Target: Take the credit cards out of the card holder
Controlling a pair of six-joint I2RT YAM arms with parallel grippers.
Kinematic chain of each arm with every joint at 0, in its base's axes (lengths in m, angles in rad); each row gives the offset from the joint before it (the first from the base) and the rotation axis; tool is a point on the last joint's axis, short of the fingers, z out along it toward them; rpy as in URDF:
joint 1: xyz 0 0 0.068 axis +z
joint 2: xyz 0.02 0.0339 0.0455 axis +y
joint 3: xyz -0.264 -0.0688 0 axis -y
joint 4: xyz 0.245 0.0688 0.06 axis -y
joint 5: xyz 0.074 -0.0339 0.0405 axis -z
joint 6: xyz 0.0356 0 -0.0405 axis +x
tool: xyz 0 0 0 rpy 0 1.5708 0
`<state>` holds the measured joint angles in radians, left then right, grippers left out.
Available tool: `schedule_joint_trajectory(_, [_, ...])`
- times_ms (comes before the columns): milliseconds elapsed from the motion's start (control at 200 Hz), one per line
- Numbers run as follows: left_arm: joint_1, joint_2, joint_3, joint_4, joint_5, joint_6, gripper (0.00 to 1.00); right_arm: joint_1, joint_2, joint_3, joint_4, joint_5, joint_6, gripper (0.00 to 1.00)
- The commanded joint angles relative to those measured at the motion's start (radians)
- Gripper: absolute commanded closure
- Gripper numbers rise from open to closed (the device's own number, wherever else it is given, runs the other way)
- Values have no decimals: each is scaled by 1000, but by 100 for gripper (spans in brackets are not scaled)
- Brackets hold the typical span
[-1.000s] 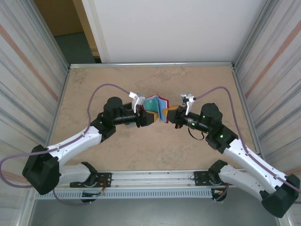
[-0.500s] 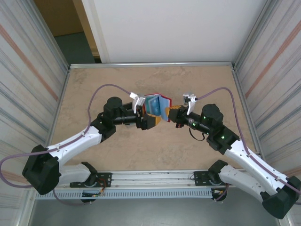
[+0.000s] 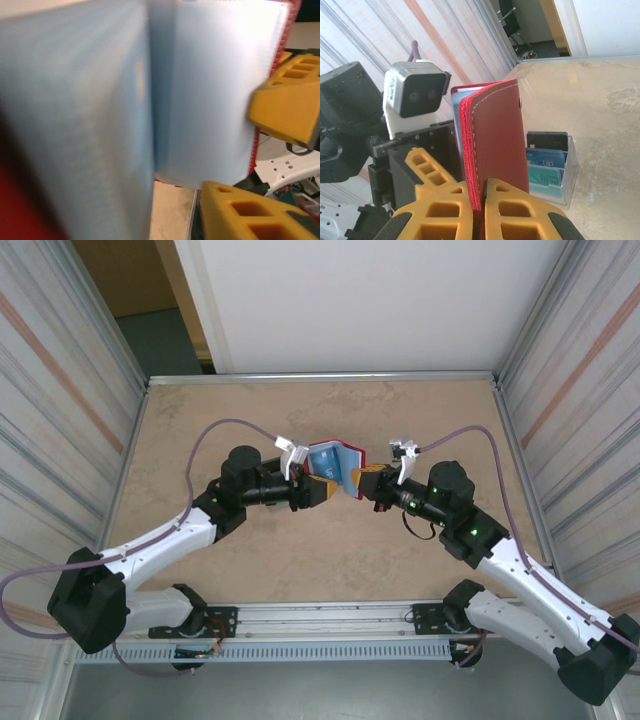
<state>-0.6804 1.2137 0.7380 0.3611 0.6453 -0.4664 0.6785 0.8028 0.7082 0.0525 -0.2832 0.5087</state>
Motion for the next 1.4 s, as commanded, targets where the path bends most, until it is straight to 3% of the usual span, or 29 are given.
schedule_joint_trajectory(0, [-2,-3,27,-43,-34,26,75,-2,-28,-13,-2,30,6,100])
schedule_joint_trajectory(40, [-4,2,35,-66,-37,37,81,-4,-28,-13,-11,37,5,100])
schedule_joint_trajectory(70, [-4,9,41,-80,-39,43,84,-4,-28,-12,-20,46,5,95])
schedule_joint_trajectory(165, [-7,27,55,-124,-49,55,92,-4,-30,-3,-62,96,4,63])
schedule_joint_trajectory(431, [-33,53,65,-224,-137,64,95,-6,-56,41,-261,312,9,35])
schedule_joint_trajectory(641, [-105,97,101,-392,-304,49,96,-17,-105,63,-406,523,61,27])
schedule_joint_trajectory(782, [-185,167,142,-463,-380,47,96,-47,-150,39,-430,560,110,18])
schedule_joint_trajectory(1087, [-211,269,114,-373,-341,-79,96,-109,-156,22,-484,493,172,0])
schedule_joint_trajectory(1288, [-202,326,81,-319,-297,-163,95,-112,-101,30,-502,466,175,1])
schedule_joint_trajectory(1393, [-183,362,36,-206,-240,-232,95,-112,-67,32,-500,455,177,1])
